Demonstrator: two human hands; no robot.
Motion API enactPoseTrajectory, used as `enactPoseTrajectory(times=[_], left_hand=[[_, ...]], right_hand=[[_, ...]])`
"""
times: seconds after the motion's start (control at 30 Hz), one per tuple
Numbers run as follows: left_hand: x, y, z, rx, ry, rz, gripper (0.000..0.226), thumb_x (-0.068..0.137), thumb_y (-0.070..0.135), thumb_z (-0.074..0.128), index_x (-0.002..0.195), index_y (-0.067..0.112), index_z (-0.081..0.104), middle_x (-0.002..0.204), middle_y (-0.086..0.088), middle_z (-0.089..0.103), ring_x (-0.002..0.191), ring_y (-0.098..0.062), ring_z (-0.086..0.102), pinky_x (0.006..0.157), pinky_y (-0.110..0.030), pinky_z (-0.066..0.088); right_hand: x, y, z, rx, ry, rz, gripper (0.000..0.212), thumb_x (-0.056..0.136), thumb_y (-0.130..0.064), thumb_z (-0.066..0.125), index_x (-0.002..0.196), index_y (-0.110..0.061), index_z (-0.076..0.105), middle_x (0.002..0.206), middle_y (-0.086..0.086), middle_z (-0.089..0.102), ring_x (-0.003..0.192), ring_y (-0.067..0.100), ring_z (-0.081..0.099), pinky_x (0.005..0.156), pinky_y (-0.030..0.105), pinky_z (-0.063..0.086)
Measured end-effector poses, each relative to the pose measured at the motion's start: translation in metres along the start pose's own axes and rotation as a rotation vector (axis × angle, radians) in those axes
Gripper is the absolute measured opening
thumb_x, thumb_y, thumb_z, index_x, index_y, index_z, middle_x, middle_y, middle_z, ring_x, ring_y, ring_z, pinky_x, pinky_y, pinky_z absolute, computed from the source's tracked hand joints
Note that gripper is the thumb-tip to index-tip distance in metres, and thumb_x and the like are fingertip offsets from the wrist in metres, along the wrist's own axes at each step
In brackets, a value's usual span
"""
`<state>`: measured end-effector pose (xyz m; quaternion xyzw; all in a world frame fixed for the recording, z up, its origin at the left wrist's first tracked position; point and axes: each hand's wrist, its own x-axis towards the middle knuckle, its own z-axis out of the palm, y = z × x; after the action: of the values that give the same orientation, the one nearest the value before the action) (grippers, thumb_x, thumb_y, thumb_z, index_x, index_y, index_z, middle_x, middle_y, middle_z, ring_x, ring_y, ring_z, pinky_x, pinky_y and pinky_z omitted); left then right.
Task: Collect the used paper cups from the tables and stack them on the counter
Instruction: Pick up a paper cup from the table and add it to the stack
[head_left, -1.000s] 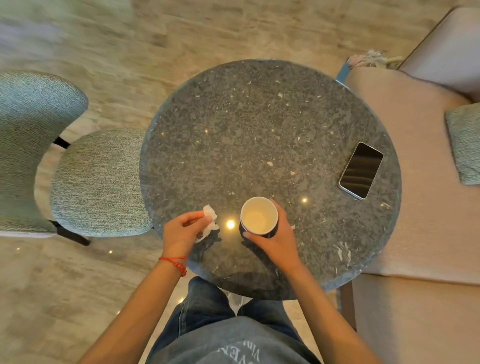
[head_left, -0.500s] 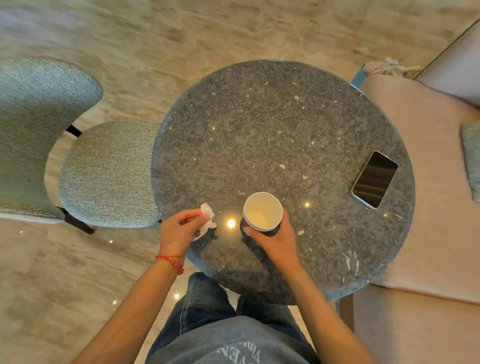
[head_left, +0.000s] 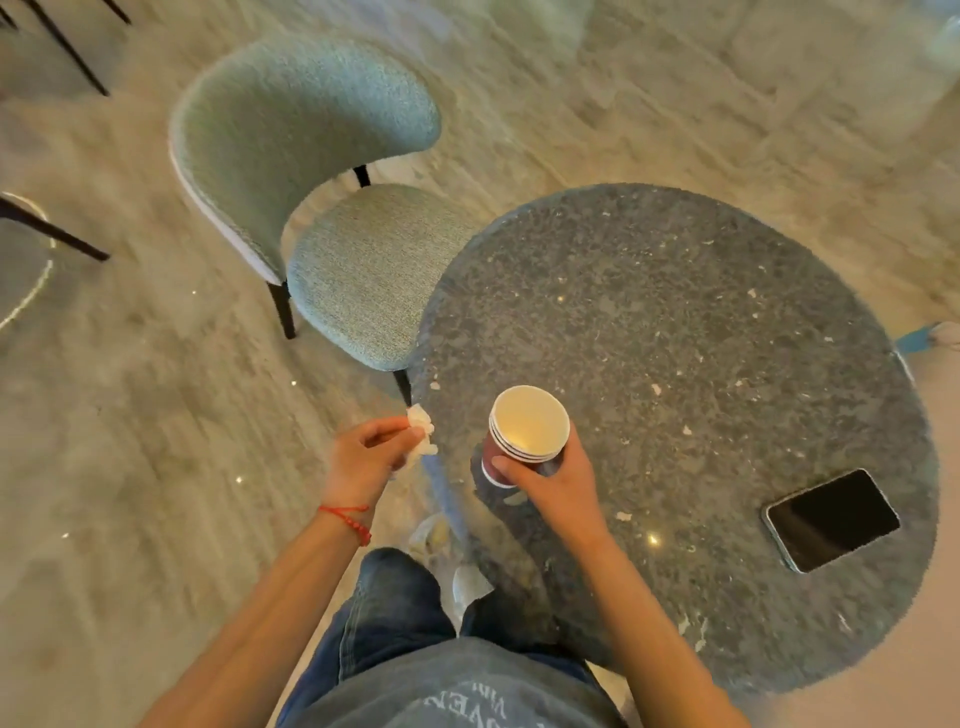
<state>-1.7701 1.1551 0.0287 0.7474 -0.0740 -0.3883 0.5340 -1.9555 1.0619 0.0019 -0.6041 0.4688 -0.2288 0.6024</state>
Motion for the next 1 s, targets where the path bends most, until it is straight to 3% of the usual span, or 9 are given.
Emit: enactPoseTrajectory(times=[0.1,0.2,0.33,0.43,0.67,0.87,1.0], left_hand=[[-0.028,-0.017,-0.023,-0.049,0.129,-0.026,0.007,0.077,0.011,0.073,0.081,0.017,0.070,0.065,0.000,0.062,0.042,0.004,0.048,0.044,-0.008,0.041],[-0.054,-0.034,-0.051,-0.104,0.278,-0.037,0.008,0.076,0.013,0.074,0.079,0.019,0.071,0.061,0.005,0.064,0.042,0.004,0.050,0.046,-0.011,0.043],[-0.089,-0.053,-0.091,-0.209,0.470,-0.063,0.008,0.075,0.016,0.075,0.076,0.023,0.071,0.061,0.010,0.066,0.048,0.000,0.054,0.055,-0.017,0.047],[-0.114,-0.067,-0.118,-0.316,0.608,-0.068,0.007,0.075,0.012,0.075,0.078,0.018,0.071,0.064,0.004,0.064,0.045,0.004,0.053,0.049,-0.010,0.046],[-0.177,-0.105,-0.188,-0.521,0.897,-0.082,0.006,0.076,0.007,0.073,0.077,0.012,0.071,0.055,0.002,0.058,0.040,0.003,0.047,0.044,-0.011,0.041],[-0.239,-0.148,-0.254,-0.674,1.107,-0.087,0.008,0.076,0.004,0.072,0.076,0.012,0.072,0.048,0.011,0.059,0.040,0.003,0.046,0.043,-0.010,0.040],[-0.283,-0.180,-0.300,-0.761,1.266,-0.086,0.012,0.075,0.005,0.074,0.071,0.016,0.071,0.051,0.010,0.062,0.040,0.004,0.047,0.043,-0.010,0.040]], right_hand=[[-0.001,-0.005,0.009,-0.043,-0.128,-0.032,0.062,0.065,-0.017,0.085,0.106,-0.043,0.047,0.104,-0.031,0.056,0.093,-0.024,0.052,0.070,-0.003,0.041],[-0.005,-0.010,0.030,-0.085,-0.260,-0.053,0.058,0.064,-0.014,0.085,0.102,-0.038,0.049,0.105,-0.023,0.056,0.092,-0.022,0.054,0.071,0.000,0.042],[-0.017,-0.017,0.071,-0.122,-0.484,-0.064,0.057,0.064,-0.018,0.085,0.107,-0.036,0.051,0.107,-0.017,0.061,0.099,-0.007,0.059,0.077,0.010,0.048],[-0.031,-0.022,0.106,-0.167,-0.643,-0.088,0.059,0.065,-0.018,0.085,0.109,-0.036,0.050,0.109,-0.014,0.061,0.102,0.004,0.059,0.082,0.018,0.049],[-0.077,-0.028,0.198,-0.289,-0.958,-0.199,0.060,0.062,-0.017,0.086,0.106,-0.039,0.051,0.105,-0.020,0.060,0.098,-0.011,0.057,0.081,0.010,0.047],[-0.149,-0.026,0.287,-0.331,-1.187,-0.231,0.062,0.055,-0.025,0.088,0.106,-0.037,0.055,0.099,-0.022,0.068,0.097,-0.005,0.062,0.079,0.011,0.048],[-0.209,-0.022,0.344,-0.386,-1.356,-0.267,0.067,0.054,-0.029,0.087,0.113,-0.029,0.055,0.104,-0.012,0.068,0.098,-0.001,0.062,0.080,0.016,0.049]])
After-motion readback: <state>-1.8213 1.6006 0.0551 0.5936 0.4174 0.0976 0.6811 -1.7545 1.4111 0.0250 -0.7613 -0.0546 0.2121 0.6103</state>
